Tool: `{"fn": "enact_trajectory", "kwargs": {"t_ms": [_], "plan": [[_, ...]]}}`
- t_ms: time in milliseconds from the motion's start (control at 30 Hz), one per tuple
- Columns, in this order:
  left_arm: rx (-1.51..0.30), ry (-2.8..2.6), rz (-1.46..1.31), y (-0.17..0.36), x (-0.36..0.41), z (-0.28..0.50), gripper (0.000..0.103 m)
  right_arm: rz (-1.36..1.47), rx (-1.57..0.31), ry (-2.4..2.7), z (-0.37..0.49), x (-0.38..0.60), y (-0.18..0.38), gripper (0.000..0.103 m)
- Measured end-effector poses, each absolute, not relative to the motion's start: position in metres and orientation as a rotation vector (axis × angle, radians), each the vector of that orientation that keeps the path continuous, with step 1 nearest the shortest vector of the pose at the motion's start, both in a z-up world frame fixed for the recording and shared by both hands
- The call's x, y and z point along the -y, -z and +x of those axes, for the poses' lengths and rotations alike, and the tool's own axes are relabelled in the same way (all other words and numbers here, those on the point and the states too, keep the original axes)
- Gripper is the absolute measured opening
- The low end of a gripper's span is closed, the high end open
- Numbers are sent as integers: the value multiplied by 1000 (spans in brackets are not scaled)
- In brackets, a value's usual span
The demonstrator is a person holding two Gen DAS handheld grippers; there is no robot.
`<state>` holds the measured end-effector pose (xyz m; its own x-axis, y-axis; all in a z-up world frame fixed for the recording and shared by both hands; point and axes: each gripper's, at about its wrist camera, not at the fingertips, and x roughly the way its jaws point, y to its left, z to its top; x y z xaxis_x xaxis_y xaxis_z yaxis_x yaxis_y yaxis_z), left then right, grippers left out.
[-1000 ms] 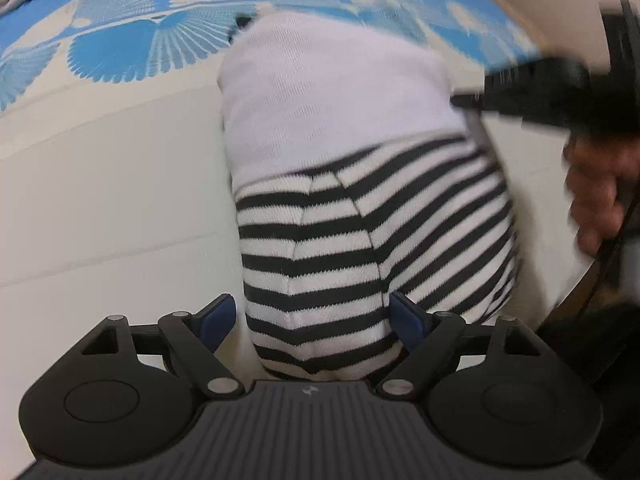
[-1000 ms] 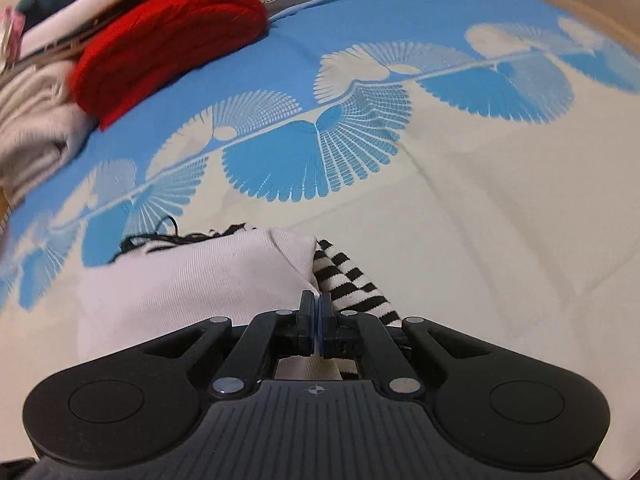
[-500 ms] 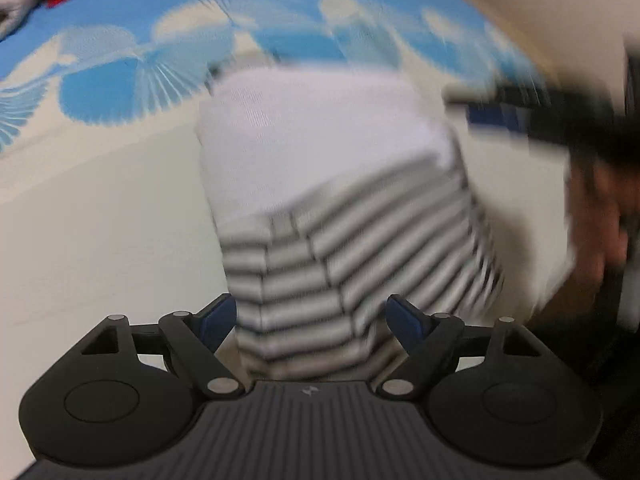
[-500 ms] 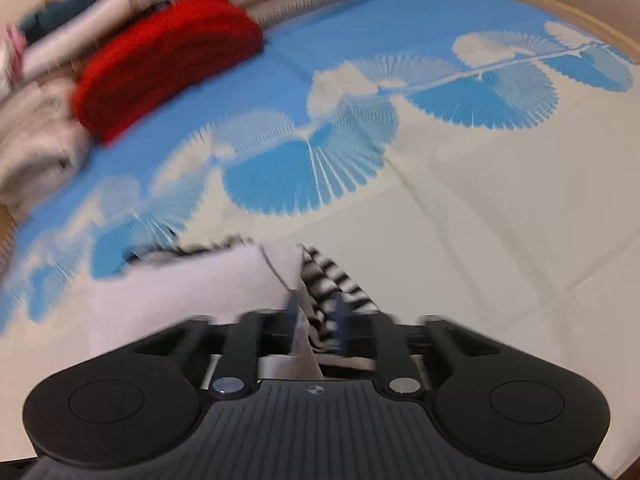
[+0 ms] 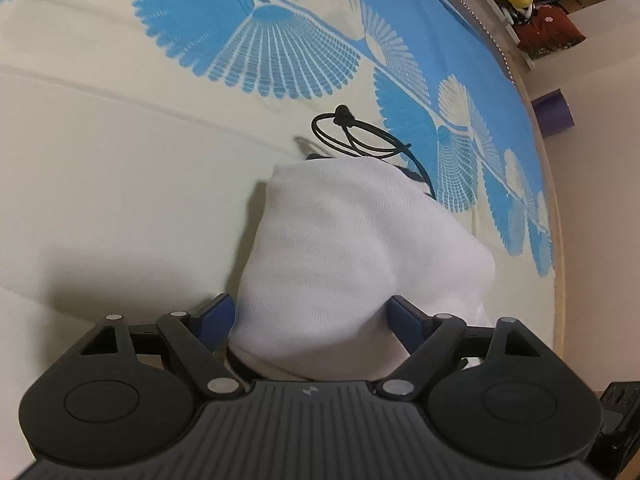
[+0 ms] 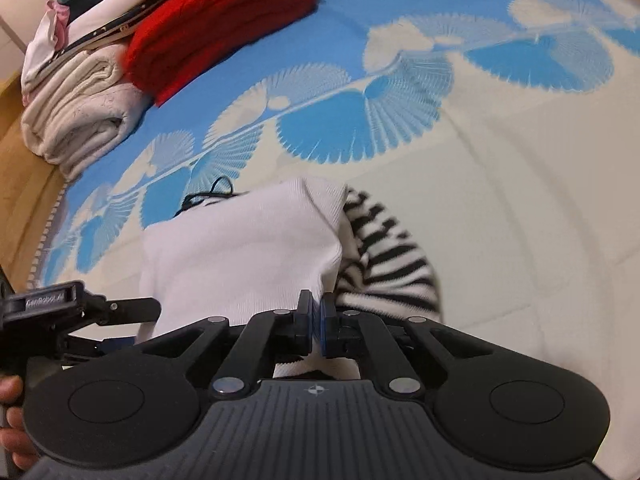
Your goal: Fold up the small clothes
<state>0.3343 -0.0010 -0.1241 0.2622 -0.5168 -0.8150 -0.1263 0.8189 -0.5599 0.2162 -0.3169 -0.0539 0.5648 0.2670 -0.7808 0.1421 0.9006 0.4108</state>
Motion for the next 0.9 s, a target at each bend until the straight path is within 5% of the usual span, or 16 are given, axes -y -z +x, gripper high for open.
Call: {"fn": "enact_trajectory", "kwargs": {"t_ms": [267,367,433,500,700,800,900], "plan": [[-1309,332,-632,154,19,348,92,363,-1069,1,228,310,73,2],[-1280,350,-601,152,21,351,75,351,-1094,21,234,303,78,2],[-1257,368,-596,143,18,352,53,371,-1100,36,237,300,79,2],[-1228,390,-581,130,16,354,48,382,-1097,44,240,295,79,2],[-1077,362,-460,79,-14,357,47,404,-1014,17,252,268,68,2],[-1028,260,-474,66,-47,364,61,437,-921,-41,260,252,57,2],[-979,182,-461,54,-72,360,62,414,-860,-92,268,232,49,2]]}}
